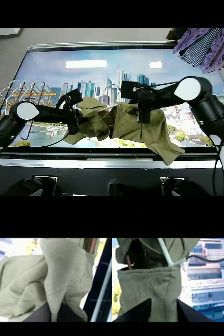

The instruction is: Fold the clothes and pants, and hang the long-sleeved shirts on hangers.

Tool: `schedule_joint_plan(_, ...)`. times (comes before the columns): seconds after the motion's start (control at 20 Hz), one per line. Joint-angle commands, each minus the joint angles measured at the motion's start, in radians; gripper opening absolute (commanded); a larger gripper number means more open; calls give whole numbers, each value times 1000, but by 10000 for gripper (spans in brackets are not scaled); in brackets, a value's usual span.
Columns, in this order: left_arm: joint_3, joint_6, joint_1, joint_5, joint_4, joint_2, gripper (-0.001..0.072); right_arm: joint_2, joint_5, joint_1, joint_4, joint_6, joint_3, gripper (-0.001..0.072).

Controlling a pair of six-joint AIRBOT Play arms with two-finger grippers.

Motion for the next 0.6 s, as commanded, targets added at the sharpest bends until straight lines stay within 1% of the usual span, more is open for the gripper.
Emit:
schedule_joint_plan(0.0, 0, 20, 1, 20, -1, 21, 28, 61, -27, -97, -15, 56, 34, 390)
schedule_joint_plan(0.1, 0, 42, 0, 20, -1, 47, 28, 101, -8, -229, 8, 86, 50, 391)
schedule_joint_plan(0.2, 0, 45, 0, 20, -1, 75, 28, 105, 96, -358, 19, 82, 47, 391)
schedule_joint_plan(0.25, 0, 45, 0, 20, -1, 87, 28, 103, 130, -405, 22, 71, 34, 392)
schedule_joint_plan(0.3, 0, 45, -1, 20, -1, 98, 28, 103, 132, -440, 22, 49, 10, 395)
schedule_joint_plan(0.4, 0, 46, -12, 20, -1, 125, 28, 96, 100, -452, 23, -18, -36, 428)
schedule_joint_plan(0.5, 0, 45, -26, 19, -1, 144, 28, 62, 89, -450, 94, -50, -54, 428)
schedule_joint_plan(0.55, 0, 45, -31, 19, -1, 148, 28, 40, 85, -450, 130, -50, -54, 428)
